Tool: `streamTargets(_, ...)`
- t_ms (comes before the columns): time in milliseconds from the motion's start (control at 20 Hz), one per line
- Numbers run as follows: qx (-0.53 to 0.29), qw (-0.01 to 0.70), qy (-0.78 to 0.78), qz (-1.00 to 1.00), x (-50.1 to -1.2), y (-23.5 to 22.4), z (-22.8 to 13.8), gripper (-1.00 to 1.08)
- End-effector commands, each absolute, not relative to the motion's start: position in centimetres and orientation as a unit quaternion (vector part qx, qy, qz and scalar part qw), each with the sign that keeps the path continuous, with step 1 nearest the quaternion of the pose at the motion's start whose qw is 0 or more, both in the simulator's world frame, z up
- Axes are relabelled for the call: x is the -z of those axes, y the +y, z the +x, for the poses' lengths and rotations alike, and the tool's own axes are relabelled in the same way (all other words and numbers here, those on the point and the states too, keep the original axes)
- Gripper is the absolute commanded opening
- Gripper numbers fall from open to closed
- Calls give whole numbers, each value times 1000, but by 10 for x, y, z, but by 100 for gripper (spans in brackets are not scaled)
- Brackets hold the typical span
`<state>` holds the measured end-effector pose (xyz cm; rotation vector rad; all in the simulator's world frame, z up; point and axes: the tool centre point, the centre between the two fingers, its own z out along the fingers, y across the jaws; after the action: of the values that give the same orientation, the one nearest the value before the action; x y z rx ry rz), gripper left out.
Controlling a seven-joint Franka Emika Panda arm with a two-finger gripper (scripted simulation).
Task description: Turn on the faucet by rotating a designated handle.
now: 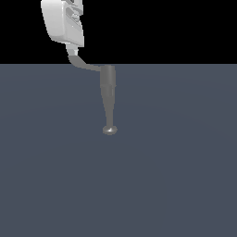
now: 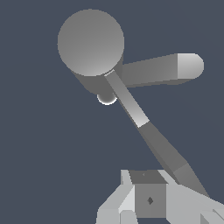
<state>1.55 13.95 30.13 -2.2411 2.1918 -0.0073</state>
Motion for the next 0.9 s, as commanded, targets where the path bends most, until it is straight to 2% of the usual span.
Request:
streamTargets(0,0,0,699,-716,-299,140,8,-100)
streamTargets(50,3,3,700,-715,-301,139,14,-100)
streamTargets(850,1,1,699,-715,-300,98,-28,-100)
